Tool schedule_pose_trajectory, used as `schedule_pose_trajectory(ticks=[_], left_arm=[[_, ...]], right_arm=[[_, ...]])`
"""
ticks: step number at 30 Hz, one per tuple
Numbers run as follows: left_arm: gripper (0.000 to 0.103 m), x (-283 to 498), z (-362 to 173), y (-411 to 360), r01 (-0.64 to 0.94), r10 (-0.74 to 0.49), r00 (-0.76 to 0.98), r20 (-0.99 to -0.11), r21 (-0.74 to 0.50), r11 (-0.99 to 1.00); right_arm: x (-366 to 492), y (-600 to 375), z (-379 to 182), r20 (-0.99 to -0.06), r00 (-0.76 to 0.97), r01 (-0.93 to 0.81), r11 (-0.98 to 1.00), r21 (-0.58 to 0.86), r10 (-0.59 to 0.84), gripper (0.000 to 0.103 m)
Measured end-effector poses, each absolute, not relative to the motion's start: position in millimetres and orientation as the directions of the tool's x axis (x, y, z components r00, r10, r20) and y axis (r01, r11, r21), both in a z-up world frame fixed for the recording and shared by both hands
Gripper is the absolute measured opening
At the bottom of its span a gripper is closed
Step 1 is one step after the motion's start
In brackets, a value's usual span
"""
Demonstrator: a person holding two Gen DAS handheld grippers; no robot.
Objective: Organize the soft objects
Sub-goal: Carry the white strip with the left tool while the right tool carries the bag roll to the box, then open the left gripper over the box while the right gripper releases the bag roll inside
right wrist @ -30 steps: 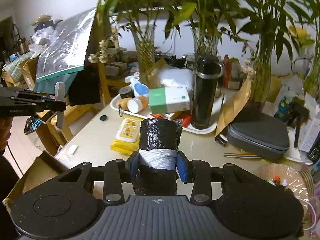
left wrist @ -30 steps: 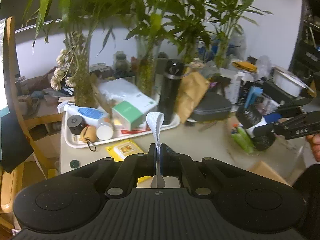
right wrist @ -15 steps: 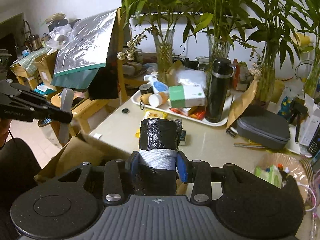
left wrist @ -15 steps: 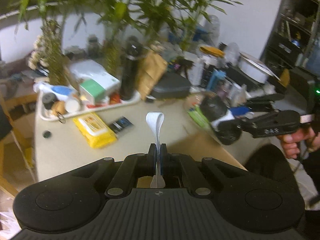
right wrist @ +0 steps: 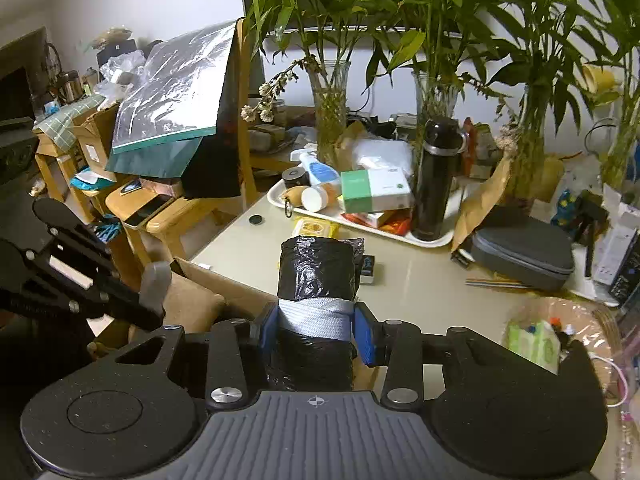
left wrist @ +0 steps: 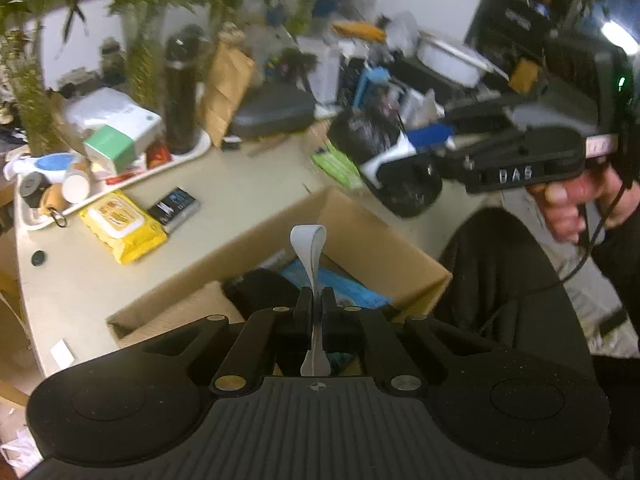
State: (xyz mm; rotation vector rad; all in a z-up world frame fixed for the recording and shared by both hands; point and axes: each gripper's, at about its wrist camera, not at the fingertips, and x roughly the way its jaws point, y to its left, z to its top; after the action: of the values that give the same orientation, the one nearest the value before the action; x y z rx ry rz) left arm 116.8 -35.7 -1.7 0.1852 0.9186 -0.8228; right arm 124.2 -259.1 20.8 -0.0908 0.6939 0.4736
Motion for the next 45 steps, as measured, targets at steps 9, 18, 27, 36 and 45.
schedule_pose_trajectory(ticks=[9, 18, 27, 36, 45], left_arm=[[0.064, 91.9, -9.4, -44.1, 0.719, -0.531, 0.359, -0.767, -0.135, 0.682], [0.064, 65.2, 3.6, -18.0, 0.632, -0.466, 0.566, -0.680, -0.005, 0.775], [0.064, 55.0, 2.3, 3.3, 0.540, -0.385, 0.669, -0.636, 0.059, 0.840], [0.064, 55.2, -2.1, 23.2, 0.485, -0.373, 0.681, -0.630, 0.007, 0.874], [0.064, 57.1, -4.5, 36.4, 0.442, -0.344, 0.692, -0.634, -0.004, 0.897]], right_arm=[[107.4, -258.2, 23.2, -0.636, 0.673, -0.438, 0.896, 0.069, 0.378, 0.043], [106.6, -259.2, 13.6, -0.657, 0.647, -0.418, 0.901, 0.121, 0.388, 0.043], [114.7, -258.4, 8.8, -0.679, 0.623, -0.373, 0.911, 0.178, 0.388, 0.043], [132.5, -253.1, -0.8, -0.748, 0.546, -0.311, 0.920, 0.238, 0.378, 0.057], [129.3, -251.7, -12.6, -0.740, 0.568, -0.318, 0.925, 0.207, 0.361, 0.098]])
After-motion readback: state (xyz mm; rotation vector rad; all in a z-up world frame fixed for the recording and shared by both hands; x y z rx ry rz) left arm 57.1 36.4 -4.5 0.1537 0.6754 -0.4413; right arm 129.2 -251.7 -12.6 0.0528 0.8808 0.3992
